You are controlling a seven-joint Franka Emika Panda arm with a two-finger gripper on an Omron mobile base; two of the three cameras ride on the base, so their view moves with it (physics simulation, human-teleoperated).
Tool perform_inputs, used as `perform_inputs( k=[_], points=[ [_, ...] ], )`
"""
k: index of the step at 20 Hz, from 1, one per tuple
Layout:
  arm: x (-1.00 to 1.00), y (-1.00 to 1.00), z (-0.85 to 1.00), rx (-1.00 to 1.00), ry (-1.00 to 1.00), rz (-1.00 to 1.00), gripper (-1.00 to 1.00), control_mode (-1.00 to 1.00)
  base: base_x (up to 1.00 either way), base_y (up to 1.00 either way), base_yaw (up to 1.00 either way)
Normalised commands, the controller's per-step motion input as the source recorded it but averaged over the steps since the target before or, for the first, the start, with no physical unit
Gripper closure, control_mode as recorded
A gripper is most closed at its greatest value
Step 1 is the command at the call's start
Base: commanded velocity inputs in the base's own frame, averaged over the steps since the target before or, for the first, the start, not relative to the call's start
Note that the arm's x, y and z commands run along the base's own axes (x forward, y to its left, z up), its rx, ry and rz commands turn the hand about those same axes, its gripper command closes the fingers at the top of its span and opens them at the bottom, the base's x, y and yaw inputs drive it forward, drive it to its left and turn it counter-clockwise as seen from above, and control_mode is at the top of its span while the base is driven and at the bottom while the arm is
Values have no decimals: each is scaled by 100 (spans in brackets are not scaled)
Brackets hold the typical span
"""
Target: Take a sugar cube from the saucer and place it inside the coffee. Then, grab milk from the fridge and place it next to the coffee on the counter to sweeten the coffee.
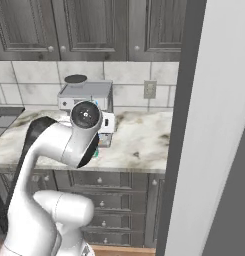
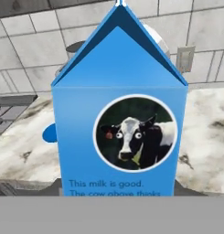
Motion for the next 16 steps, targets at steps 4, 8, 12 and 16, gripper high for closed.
perform_inputs(
  k=[4,8,12,16],
  points=[
    [69,-52,-57,16,19,47,100,-100,0,0,0],
    [56,-21,-43,14,10,48,100,-100,0,0,0],
    [23,0,-30,3,-9,18,100,-100,0,0,0],
    [57,15,-53,0,-13,6,100,-100,0,0,0]
  ],
)
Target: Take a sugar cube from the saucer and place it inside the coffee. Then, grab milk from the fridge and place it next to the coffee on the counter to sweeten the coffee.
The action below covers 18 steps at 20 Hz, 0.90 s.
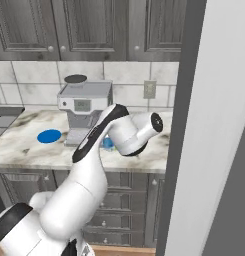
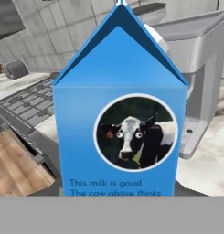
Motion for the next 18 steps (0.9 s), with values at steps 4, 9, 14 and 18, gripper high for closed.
perform_inputs(
  k=[4,9,14,18],
  points=[
    [42,44,-53,4,-10,8,100,-100,0,0,0],
    [46,27,-40,9,-2,12,100,-100,0,0,0],
    [14,9,-33,9,-4,21,100,-100,0,0,0],
    [16,9,-14,3,-6,7,100,-100,0,0,0]
  ],
)
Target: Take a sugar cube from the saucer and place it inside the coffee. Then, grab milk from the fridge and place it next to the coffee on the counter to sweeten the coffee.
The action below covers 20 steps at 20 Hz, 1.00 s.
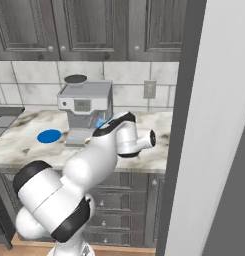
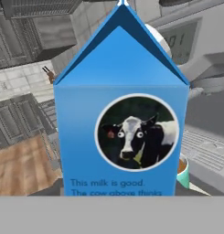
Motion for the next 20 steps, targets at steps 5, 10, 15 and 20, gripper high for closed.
perform_inputs(
  k=[5,10,15,20],
  points=[
    [10,-4,-16,-1,-13,4,100,-100,0,0,0],
    [10,-1,-37,0,-15,7,100,-100,0,0,0],
    [21,0,-11,0,-10,0,100,-100,0,0,0],
    [24,10,-22,0,-4,0,100,-100,0,0,0]
  ],
)
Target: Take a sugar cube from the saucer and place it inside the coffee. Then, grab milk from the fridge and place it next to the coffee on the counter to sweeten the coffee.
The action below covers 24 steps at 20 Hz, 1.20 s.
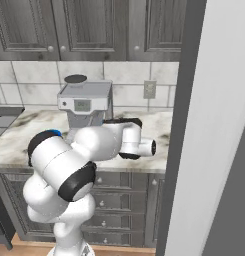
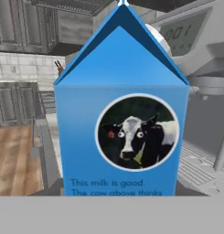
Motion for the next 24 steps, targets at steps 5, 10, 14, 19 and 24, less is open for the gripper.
perform_inputs(
  k=[5,10,14,19,24],
  points=[
    [37,5,-14,0,0,0,100,-100,0,0,0],
    [37,0,-11,0,0,0,100,-100,0,0,0],
    [11,0,-13,-1,0,1,-100,-100,0,0,0],
    [0,0,-1,-1,-4,0,-100,-100,0,0,0],
    [0,0,2,0,-7,0,-100,-100,0,0,0]
  ],
)
